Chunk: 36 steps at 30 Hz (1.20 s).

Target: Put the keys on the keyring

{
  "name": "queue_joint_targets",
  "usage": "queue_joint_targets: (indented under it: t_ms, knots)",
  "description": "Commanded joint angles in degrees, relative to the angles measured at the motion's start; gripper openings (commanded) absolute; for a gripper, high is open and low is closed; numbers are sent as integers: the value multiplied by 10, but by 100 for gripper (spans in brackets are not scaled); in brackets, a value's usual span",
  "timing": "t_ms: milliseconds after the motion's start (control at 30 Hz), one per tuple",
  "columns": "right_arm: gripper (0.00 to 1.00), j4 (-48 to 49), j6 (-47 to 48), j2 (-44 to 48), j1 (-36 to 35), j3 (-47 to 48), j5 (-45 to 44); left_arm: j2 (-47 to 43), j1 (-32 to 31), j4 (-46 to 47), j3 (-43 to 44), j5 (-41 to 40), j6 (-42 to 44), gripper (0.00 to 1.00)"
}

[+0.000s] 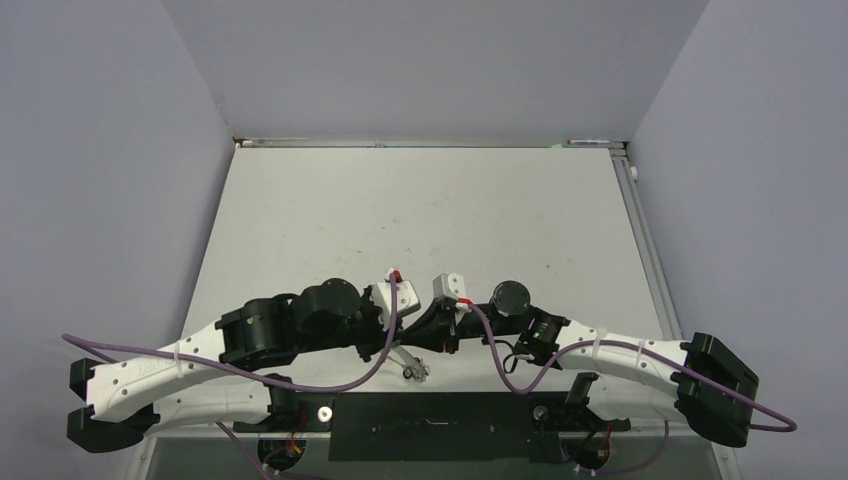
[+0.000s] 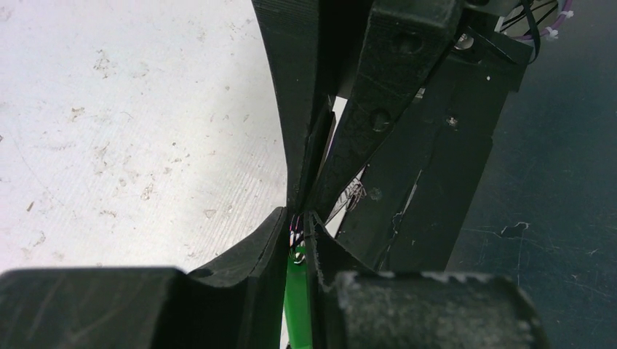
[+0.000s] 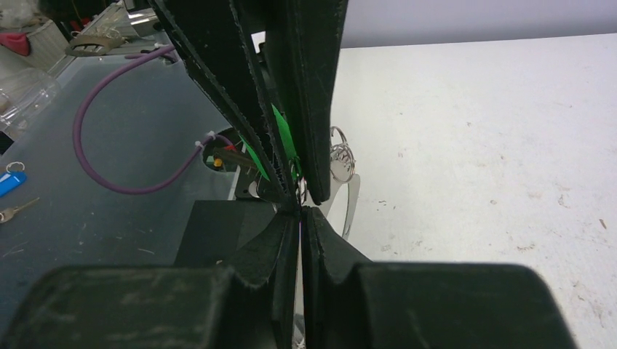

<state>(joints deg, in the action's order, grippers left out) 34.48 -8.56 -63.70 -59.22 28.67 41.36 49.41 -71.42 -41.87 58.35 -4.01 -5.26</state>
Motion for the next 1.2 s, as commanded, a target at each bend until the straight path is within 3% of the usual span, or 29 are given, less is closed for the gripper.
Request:
queue_joint_targets:
  t_ms: [0,300,700,800,1033,1167]
  knots:
    - [5,79,-18,21,-10,-6,24,-6,2,25,26,-5,27,12]
    - [5,88,-28,21,-18,-17,20,11,39,38,39,3,21,37]
    - [5,154,-57,9,-17,-34,5,9,62,5,113,-64,-66,81]
    - [5,182,-72,11,-11,-42,0,-30,62,5,88,-81,-61,84]
    - [5,320,-157,34,17,-81,-53,-149,62,105,-19,-75,-50,84]
    - [5,368,-182,38,19,-88,-84,-173,62,137,-45,-44,-34,78]
